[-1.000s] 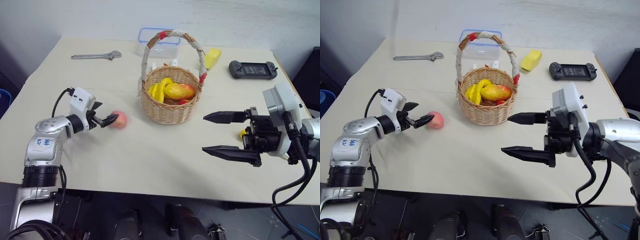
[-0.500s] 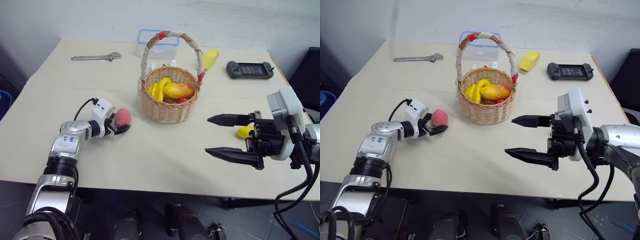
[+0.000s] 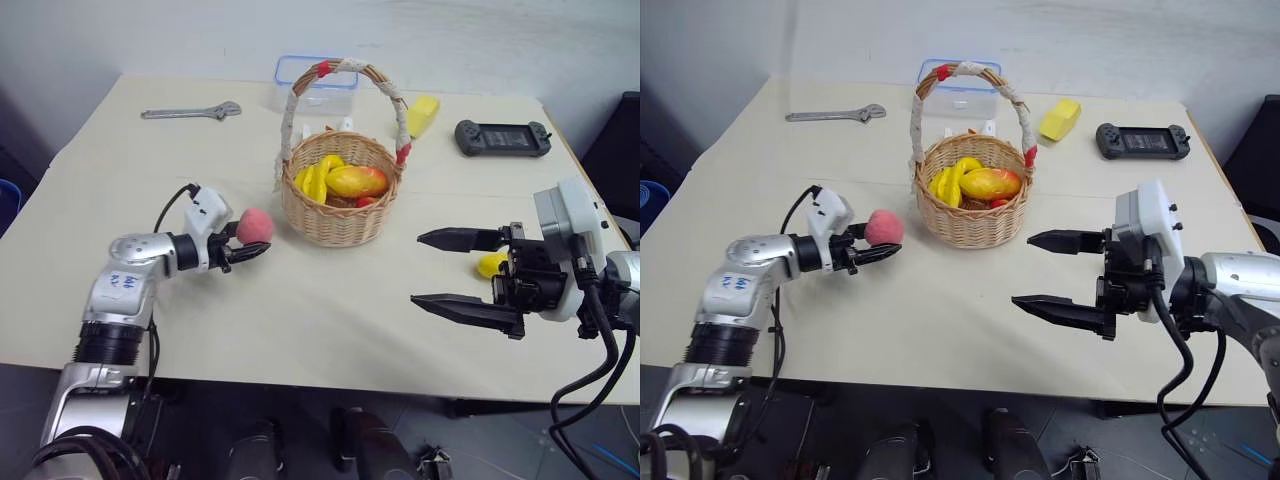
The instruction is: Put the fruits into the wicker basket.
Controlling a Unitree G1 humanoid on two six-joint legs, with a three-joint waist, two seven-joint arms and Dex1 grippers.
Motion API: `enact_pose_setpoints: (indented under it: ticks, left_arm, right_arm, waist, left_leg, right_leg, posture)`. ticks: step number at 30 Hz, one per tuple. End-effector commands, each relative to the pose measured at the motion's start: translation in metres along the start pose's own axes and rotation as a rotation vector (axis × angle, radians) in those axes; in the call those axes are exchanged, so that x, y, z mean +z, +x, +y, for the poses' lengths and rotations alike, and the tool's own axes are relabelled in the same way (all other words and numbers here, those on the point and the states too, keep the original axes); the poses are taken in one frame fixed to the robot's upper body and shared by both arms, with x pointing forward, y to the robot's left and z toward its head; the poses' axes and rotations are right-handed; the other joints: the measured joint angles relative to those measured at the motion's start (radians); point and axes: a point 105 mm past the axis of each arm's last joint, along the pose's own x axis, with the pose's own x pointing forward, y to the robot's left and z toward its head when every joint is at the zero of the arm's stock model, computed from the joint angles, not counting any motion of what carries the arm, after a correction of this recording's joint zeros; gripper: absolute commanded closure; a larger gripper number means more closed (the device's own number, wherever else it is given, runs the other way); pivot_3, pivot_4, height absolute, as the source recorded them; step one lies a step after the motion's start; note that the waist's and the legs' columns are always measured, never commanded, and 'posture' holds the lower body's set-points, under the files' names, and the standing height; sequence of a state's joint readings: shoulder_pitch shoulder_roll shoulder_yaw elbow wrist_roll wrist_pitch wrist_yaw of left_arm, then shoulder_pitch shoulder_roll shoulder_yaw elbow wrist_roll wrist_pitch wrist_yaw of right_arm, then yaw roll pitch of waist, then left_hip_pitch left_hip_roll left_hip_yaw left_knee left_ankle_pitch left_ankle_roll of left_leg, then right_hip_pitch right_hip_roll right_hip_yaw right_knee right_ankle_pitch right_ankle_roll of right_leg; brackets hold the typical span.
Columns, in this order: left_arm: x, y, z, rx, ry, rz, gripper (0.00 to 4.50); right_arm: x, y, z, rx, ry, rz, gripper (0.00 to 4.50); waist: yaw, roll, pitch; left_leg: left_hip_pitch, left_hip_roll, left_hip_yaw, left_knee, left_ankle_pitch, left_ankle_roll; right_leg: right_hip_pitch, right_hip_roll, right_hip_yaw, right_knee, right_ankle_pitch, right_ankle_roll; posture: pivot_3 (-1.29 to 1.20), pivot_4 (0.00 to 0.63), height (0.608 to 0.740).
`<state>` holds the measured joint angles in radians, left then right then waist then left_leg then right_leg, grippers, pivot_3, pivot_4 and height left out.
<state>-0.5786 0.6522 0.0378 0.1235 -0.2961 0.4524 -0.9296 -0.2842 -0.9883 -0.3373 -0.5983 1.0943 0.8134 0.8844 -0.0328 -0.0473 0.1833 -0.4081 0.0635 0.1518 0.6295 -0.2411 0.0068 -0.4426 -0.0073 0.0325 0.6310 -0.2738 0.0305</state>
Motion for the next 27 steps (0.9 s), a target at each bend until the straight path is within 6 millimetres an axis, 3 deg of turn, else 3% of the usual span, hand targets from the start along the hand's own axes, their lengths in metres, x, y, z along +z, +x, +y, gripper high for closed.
enact_pose_setpoints:
  ticks: [1, 4, 7, 9, 14, 18, 23, 24, 27]
  left_arm:
    - [0.059, -0.007, -0.03, -0.162, 0.065, -0.162, 2.15]
    - [0.096, 0.012, -0.047, -0.211, 0.106, -0.217, 2.15]
    - [0.118, 0.053, -0.036, -0.044, 0.162, -0.15, 2.15]
    - [0.122, 0.07, -0.023, 0.068, 0.128, -0.113, 2.15]
    - [0.111, 0.098, -0.016, 0.114, 0.112, -0.038, 2.15]
    - [0.101, 0.117, -0.004, 0.156, 0.12, -0.022, 2.15]
    - [0.11, 0.124, 0.003, 0.158, 0.039, -0.088, 2.15]
    - [0.113, 0.122, 0.002, 0.141, 0.011, -0.111, 1.53]
    - [0.119, 0.114, -0.001, 0.101, -0.023, -0.155, 0.67]
  right_arm:
    - [0.007, -0.003, 0.001, -0.018, -0.056, -0.008, 0.0]
    - [0.007, -0.004, -0.001, -0.035, -0.059, -0.011, 0.0]
    - [0.011, -0.004, -0.009, -0.096, -0.098, -0.034, 0.0]
    - [0.017, -0.004, -0.017, -0.149, -0.109, -0.069, 0.0]
    - [0.028, -0.009, -0.043, -0.317, -0.135, -0.126, 0.0]
    - [0.026, -0.008, -0.043, -0.334, -0.13, -0.137, 0.0]
    - [0.029, -0.004, -0.044, -0.359, -0.115, -0.185, 0.0]
    - [0.03, -0.004, -0.045, -0.365, -0.113, -0.189, 0.0]
    - [0.029, -0.007, -0.046, -0.386, -0.106, -0.186, 0.0]
  waist:
    - [0.001, 0.0, 0.0]
    - [0.011, 0.0, 0.0]
    - [0.023, 0.0, 0.0]
    - [0.017, 0.001, 0.0]
    - [-0.012, 0.001, 0.0]
    - [-0.002, 0.001, 0.0]
    - [0.003, 0.001, 0.0]
    - [0.001, 0.001, 0.0]
    - [0.002, 0.001, 0.0]
  left_leg:
    - [0.0, 0.0, 0.0, 0.0, 0.0, 0.0]
    - [0.0, -0.001, -0.001, 0.002, 0.002, 0.001]
    - [0.0, -0.002, -0.001, 0.004, 0.002, 0.002]
    - [0.001, -0.004, -0.001, 0.005, 0.002, 0.006]
    - [0.003, -0.006, 0.0, 0.003, 0.003, 0.01]
    - [0.002, -0.005, -0.001, 0.001, 0.003, 0.005]
    - [-0.003, -0.004, -0.002, -0.001, 0.003, 0.002]
    - [-0.003, -0.004, -0.001, -0.001, 0.003, 0.002]
    - [-0.003, -0.004, -0.001, -0.001, 0.002, 0.001]
  right_leg:
    - [0.0, 0.0, 0.0, 0.0, 0.0, 0.0]
    - [0.002, -0.001, -0.001, 0.0, 0.0, 0.0]
    - [0.006, -0.002, -0.001, -0.005, 0.0, 0.0]
    - [0.01, -0.002, 0.001, -0.01, 0.0, 0.0]
    - [0.011, -0.003, 0.003, -0.01, 0.002, 0.003]
    - [0.005, -0.002, 0.002, -0.003, 0.002, 0.004]
    - [-0.002, 0.0, 0.002, -0.001, 0.002, 0.004]
    - [-0.002, 0.0, 0.002, -0.001, 0.002, 0.004]
    - [-0.002, 0.0, 0.002, -0.001, 0.001, 0.005]
  posture:
    - [0.0, 0.15, 0.74]
    - [0.0, 0.15, 0.74]
    - [0.0, 0.15, 0.74]
    - [0.0, 0.15, 0.74]
    - [0.0, 0.15, 0.74]
    - [0.0, 0.15, 0.74]
    - [0.0, 0.15, 0.74]
    - [0.0, 0.15, 0.74]
    - [0.0, 0.15, 0.74]
